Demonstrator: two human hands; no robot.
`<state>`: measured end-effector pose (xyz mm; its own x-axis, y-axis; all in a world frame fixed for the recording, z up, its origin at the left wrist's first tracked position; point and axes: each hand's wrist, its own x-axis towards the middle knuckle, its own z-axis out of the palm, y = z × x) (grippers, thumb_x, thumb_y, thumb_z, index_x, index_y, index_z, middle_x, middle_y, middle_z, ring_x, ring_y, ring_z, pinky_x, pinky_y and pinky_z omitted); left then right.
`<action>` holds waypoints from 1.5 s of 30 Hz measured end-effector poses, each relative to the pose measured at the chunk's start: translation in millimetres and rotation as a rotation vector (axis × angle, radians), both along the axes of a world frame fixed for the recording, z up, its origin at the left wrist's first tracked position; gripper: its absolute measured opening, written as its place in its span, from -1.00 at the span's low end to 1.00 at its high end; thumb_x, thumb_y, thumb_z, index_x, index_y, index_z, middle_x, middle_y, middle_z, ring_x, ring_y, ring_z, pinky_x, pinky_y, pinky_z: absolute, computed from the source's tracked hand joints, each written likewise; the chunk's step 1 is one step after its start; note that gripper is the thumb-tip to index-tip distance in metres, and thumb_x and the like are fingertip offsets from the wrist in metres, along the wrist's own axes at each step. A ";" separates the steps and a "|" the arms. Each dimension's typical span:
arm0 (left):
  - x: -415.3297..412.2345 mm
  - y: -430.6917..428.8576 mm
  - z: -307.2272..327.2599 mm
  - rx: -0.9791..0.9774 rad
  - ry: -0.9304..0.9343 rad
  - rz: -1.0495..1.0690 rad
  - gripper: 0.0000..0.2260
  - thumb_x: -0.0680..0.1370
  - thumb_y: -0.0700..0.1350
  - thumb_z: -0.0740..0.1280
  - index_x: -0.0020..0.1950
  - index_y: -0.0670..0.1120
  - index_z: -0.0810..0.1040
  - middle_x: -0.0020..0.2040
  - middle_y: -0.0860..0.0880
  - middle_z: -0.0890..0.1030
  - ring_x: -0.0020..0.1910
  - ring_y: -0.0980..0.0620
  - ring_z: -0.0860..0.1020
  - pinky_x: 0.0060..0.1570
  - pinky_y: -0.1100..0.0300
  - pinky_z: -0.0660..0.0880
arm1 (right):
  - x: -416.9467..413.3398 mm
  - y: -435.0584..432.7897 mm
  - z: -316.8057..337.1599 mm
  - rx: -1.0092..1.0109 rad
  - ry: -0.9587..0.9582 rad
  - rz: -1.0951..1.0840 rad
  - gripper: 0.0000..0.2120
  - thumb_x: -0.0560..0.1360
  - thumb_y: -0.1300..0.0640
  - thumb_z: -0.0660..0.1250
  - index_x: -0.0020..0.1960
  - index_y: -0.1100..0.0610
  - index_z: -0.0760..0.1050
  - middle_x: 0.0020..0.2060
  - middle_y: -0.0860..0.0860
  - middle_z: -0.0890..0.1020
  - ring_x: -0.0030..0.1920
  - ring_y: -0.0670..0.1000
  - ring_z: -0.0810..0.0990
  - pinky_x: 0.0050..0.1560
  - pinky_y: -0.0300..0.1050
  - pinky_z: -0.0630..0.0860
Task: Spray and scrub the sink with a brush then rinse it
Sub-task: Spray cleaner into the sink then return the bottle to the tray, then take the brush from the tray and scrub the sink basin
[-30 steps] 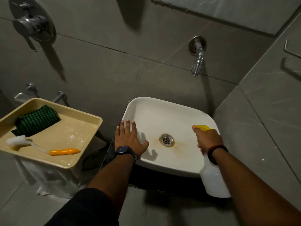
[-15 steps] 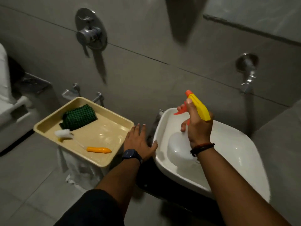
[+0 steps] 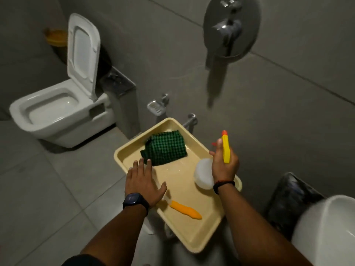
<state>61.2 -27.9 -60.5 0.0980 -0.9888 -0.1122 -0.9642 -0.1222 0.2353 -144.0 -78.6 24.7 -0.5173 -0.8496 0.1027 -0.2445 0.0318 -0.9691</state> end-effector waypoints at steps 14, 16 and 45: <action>7.6 -13.1 -39.4 -0.027 -0.041 0.089 -0.14 0.40 0.39 0.04 0.55 -0.08 -0.07 0.57 -0.14 -0.09 0.52 -0.13 -0.17 0.43 -0.03 -0.26 | 15.7 -29.5 -57.4 0.088 -0.027 0.075 -0.64 0.54 -0.11 0.24 0.29 -0.32 0.25 0.09 -0.27 0.59 0.13 -0.12 0.53 0.08 -0.41 0.46; 7.7 -12.8 -38.9 -0.028 -0.045 0.088 -0.13 0.40 0.39 0.04 0.55 -0.08 -0.07 0.57 -0.14 -0.10 0.52 -0.13 -0.17 0.43 -0.02 -0.27 | 11.1 -25.9 -58.0 0.140 -0.012 0.138 -0.53 0.51 -0.06 0.32 0.34 -0.29 0.23 0.05 -0.38 0.52 0.12 -0.16 0.49 0.00 -0.49 0.37; -1.3 8.4 33.8 -0.182 0.150 0.071 -0.18 0.42 0.41 0.05 0.54 -0.05 0.07 0.54 -0.21 0.10 0.50 -0.21 0.07 0.44 -0.13 0.05 | 22.4 93.9 -50.2 0.526 0.556 0.572 -0.86 0.41 0.03 0.22 -0.26 0.01 0.28 -0.32 0.08 0.52 -0.24 0.25 0.51 -0.28 -0.05 0.36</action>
